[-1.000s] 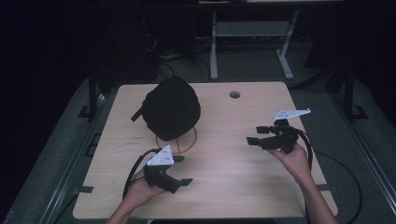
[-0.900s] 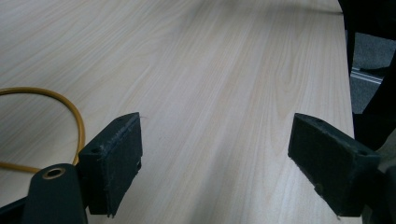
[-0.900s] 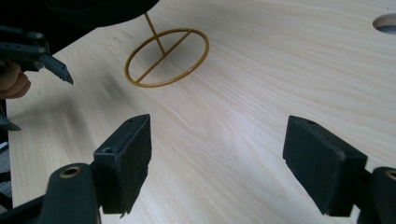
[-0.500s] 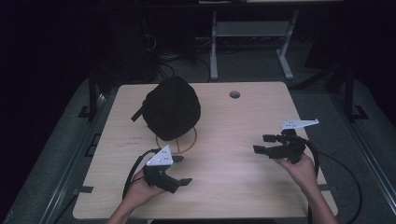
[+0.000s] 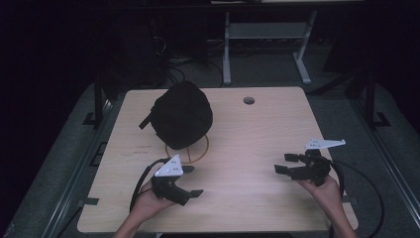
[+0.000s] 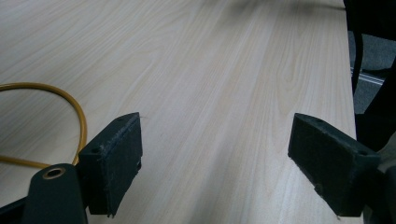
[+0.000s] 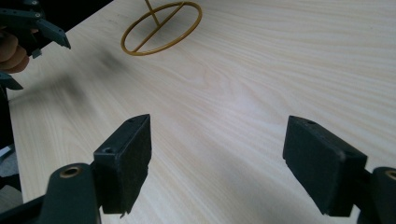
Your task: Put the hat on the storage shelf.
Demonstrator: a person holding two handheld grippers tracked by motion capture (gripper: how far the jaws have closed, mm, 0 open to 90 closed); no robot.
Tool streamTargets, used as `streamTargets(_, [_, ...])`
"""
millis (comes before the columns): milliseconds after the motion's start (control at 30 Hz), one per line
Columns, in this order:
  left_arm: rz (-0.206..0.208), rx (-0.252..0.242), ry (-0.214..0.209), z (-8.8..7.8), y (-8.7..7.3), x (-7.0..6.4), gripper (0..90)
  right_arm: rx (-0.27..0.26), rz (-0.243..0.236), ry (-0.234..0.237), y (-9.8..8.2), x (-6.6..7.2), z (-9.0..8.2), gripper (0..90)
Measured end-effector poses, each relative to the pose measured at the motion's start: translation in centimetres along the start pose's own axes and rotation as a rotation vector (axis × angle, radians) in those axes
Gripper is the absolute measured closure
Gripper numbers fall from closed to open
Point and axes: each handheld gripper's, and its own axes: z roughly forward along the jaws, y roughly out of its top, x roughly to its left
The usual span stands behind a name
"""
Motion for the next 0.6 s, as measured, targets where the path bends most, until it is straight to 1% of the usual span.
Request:
streamTargets(33, [0.0, 0.0, 0.0, 0.0, 0.0, 0.0, 17.2, 0.0, 0.0, 0.0, 0.0, 0.0, 0.0, 23.3])
streamTargets(67, [0.0, 0.001, 0.0, 0.0, 0.0, 0.0, 17.2, -0.001, 0.012, 0.0, -0.5, 0.1, -0.2, 23.3])
streamTargets(100, [0.0, 0.0, 0.0, 0.0, -0.1, 0.0, 17.2, -0.008, 0.007, 0.0, -0.7, 0.0, -0.3, 23.3])
streamTargets(133, [0.0, 0.0, -0.001, 0.0, -0.1, 0.0, 17.2, -0.003, 0.016, -0.001, -1.1, 0.1, -0.4, 23.3])
streamTargets(233, [-0.001, 0.0, 0.0, 0.0, -0.1, 0.0, 17.2, -0.008, 0.016, -0.003, -1.6, 0.0, -0.5, 23.3])
streamTargets(267, [-0.01, 0.001, -0.004, 0.1, -0.1, 0.0, 17.2, -0.009, 0.024, -0.003, -2.2, 0.0, -0.7, 22.6])
streamTargets(300, [-0.01, 0.001, -0.004, 0.1, -0.1, 0.0, 17.2, -0.013, 0.036, 0.0, -2.5, 0.1, -0.9, 22.5])
streamTargets(367, [-0.007, 0.003, -0.002, 0.1, -0.1, 0.0, 17.2, -0.02, 0.027, 0.002, -2.8, 0.1, -0.9, 22.5])
streamTargets(400, [-0.008, 0.0, -0.001, 0.1, -0.1, 0.0, 17.2, -0.019, 0.034, -0.003, -3.6, 0.3, -1.2, 22.5])
streamTargets(433, [-0.008, 0.0, -0.001, 0.1, -0.1, 0.0, 17.2, -0.023, 0.039, -0.003, -3.9, 0.4, -1.3, 22.4])
streamTargets(600, [-0.002, 0.007, 0.001, 0.3, 0.0, -0.1, 17.2, -0.041, 0.029, -0.018, -5.4, 1.0, -2.0, 21.6])
